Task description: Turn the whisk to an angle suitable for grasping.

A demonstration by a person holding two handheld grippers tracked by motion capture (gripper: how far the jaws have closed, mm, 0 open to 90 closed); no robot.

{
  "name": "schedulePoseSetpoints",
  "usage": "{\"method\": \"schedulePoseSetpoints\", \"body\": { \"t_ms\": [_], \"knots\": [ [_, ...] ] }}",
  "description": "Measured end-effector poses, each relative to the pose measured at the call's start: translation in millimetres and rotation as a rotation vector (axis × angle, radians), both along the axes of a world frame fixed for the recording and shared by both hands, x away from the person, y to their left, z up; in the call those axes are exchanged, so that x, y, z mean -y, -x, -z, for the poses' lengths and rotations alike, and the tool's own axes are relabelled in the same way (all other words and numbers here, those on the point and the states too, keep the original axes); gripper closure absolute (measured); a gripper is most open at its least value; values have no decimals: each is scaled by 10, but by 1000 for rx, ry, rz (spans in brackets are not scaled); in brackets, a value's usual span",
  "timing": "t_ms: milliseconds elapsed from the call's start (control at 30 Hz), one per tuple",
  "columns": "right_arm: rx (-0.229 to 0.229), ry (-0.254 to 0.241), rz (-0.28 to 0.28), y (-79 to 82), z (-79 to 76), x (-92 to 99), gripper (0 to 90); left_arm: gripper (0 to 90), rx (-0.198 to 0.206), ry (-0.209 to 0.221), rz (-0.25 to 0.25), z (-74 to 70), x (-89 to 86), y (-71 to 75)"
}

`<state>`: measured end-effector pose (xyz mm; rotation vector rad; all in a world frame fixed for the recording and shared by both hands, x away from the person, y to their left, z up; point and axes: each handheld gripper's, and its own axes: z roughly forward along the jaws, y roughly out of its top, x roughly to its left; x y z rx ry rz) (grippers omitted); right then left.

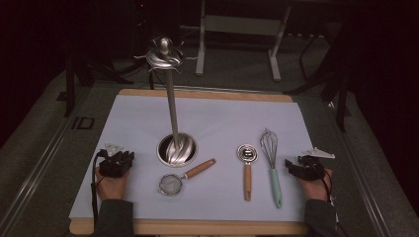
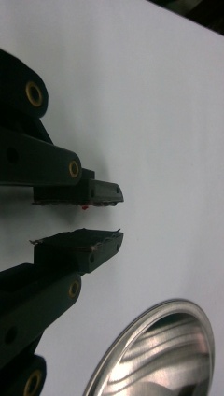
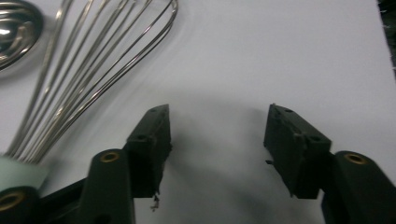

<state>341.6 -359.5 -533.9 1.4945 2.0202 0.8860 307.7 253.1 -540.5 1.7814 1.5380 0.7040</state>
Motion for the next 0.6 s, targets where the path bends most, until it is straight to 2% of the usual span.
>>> {"method": "schedulePoseSetpoints", "body": {
  "t_ms": [67,133,200,233,267,300,333,367,400,433,467,567,600],
  "knots": [
    [-15,-27,-26,29,-20,18,509,765,9,-9,1,-1,8,8],
    [-27,-39,-57,66,-32,11,617,768,20,-9,5,-3,11,20],
    [-34,-31,-90,97,-47,-25,682,765,37,-4,12,-8,10,43],
    [-34,-31,-90,97,-47,-25,682,764,37,-4,12,-8,10,43],
    [-34,-31,-119,134,-71,-79,780,764,43,8,17,-8,5,53],
    [-34,-31,-119,134,-71,-79,780,764,45,15,18,-7,3,58],
    [-32,-12,-151,169,-89,-137,850,762,49,24,19,-10,-3,81],
    [-32,-12,-151,169,-89,-137,850,761,49,24,19,-10,-3,81],
    [-39,24,-186,217,-94,-203,875,760,48,35,19,-9,-5,110],
    [-39,24,-186,217,-94,-203,875,757,48,35,19,-9,-5,110],
    [-45,48,-211,276,-78,-255,884,757,44,39,23,-10,-4,137],
    [-44,62,-229,344,-67,-294,892,765,37,39,32,-9,-4,157],
    [-49,55,-254,404,-73,-309,894,773,37,38,31,-8,2,163]
  ]
}}
